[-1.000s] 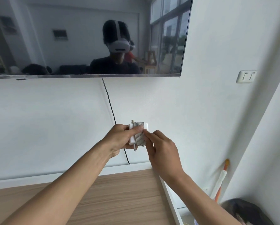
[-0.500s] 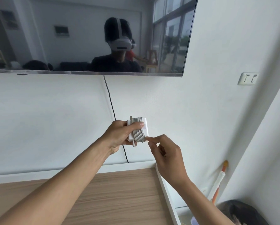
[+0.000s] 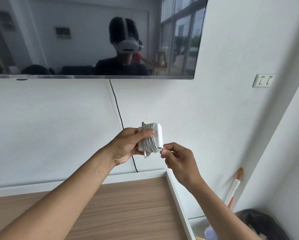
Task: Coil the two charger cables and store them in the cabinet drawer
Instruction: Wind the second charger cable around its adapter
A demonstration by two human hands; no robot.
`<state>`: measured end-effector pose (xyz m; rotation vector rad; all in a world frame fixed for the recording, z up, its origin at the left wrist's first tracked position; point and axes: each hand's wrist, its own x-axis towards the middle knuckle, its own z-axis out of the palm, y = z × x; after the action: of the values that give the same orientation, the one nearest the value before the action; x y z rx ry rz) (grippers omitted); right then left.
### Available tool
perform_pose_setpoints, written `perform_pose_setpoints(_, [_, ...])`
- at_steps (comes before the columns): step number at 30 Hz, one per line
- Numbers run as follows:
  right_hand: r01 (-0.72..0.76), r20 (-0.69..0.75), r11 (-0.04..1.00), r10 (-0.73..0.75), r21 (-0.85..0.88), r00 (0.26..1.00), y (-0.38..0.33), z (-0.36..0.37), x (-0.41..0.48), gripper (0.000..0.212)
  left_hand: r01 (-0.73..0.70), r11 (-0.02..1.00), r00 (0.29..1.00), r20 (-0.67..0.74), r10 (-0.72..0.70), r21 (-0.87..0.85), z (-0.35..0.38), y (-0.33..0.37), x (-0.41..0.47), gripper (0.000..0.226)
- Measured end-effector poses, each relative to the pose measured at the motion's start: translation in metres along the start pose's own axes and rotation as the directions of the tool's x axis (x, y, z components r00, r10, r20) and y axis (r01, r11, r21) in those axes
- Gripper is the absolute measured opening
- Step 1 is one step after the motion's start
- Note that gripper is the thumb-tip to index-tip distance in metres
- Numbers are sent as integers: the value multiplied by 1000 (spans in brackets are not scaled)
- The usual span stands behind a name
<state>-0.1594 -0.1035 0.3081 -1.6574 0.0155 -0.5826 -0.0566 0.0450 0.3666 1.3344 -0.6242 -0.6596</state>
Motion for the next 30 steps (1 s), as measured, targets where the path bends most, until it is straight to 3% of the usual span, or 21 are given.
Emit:
perform_pose_setpoints(5, [-20,194,988,49,-153,980,-6,-6,8,31,-10,999,997,76,6,49,-9,-5,-3,32])
perform_pose_setpoints(7, [-24,272,956,106,-291,956,-12,-11,12,35,-5,994,989,144,-10,105,-13,-6,-8,34])
perform_pose_setpoints(10, [-5,270,899,137,-439,953,-19,-19,22,44,-21,969,972,232,-38,247,-7,-7,-18,26])
perform_pose_setpoints(13, [-109,275,884,255,-454,927,-31,-20,32,34,-84,895,976,216,-14,438,0,-10,-22,18])
perform_pose_setpoints(17, [-263,227,864,385,-429,894,-51,-21,33,27,-64,854,995,101,14,516,-5,-17,-19,26])
perform_pose_setpoints(22, [-149,44,797,215,-586,976,-47,-9,30,26,-47,903,999,-2,54,426,-1,-26,-17,30])
perform_pose_setpoints(25, [-193,-47,809,201,-555,979,-44,-11,30,27,-59,886,992,-69,102,459,-5,-29,-14,30])
perform_pose_setpoints(30, [-166,-76,847,147,-505,986,-53,-12,31,26,-30,877,994,-81,78,480,-11,-34,-14,29])
